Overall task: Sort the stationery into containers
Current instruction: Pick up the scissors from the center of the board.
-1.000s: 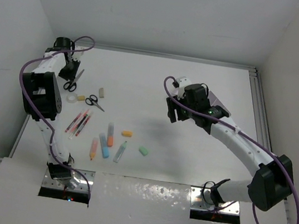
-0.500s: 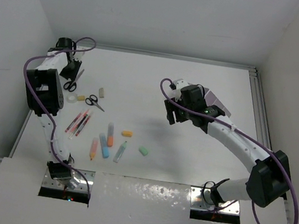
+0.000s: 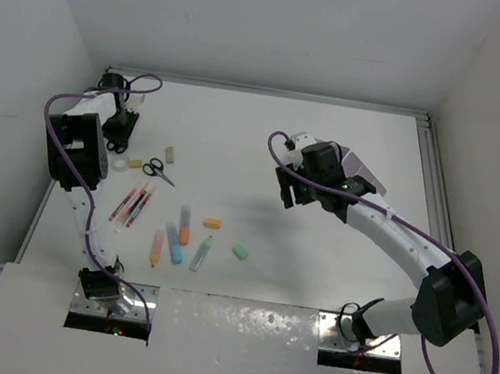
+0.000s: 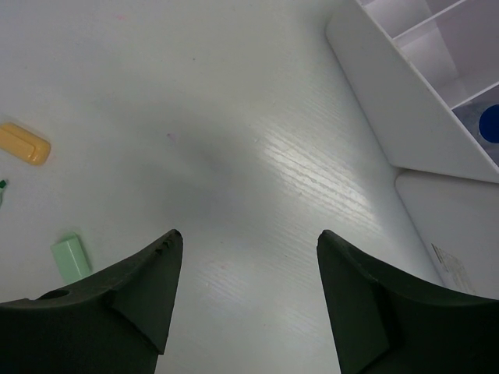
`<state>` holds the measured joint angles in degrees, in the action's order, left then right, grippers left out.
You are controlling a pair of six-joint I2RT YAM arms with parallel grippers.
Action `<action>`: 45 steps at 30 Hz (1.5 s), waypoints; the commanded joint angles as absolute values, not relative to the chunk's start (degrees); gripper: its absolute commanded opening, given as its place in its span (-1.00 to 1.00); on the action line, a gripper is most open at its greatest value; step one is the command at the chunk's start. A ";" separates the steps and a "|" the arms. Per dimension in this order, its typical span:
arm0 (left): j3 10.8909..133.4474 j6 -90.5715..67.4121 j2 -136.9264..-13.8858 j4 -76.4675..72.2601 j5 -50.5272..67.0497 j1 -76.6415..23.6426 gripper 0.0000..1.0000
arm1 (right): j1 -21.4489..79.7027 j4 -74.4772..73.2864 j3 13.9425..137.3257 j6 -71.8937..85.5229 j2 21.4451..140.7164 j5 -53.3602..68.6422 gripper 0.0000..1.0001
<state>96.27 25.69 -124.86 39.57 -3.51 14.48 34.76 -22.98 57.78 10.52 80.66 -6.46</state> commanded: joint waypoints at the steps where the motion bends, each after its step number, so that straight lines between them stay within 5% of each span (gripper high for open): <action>1: 96.42 25.93 -126.56 38.32 -4.22 15.21 -0.35 | 35.33 -23.11 58.98 10.63 79.72 -8.26 0.39; 9: 95.98 25.93 -128.14 38.14 -4.57 15.29 -0.42 | 35.33 -23.64 58.97 10.28 79.37 -9.49 0.39; 13: 95.89 26.10 -127.79 39.99 -2.64 15.29 -1.00 | 35.33 -23.82 59.15 9.84 79.10 -10.28 0.39; 31: 110.21 24.52 -116.02 44.03 8.52 12.39 -1.00 | 35.77 -18.55 59.68 6.16 74.62 -6.95 0.38; 45: 109.27 30.23 -105.74 48.35 19.86 -12.20 -1.00 | 30.07 -8.36 64.32 2.28 71.63 -2.03 0.31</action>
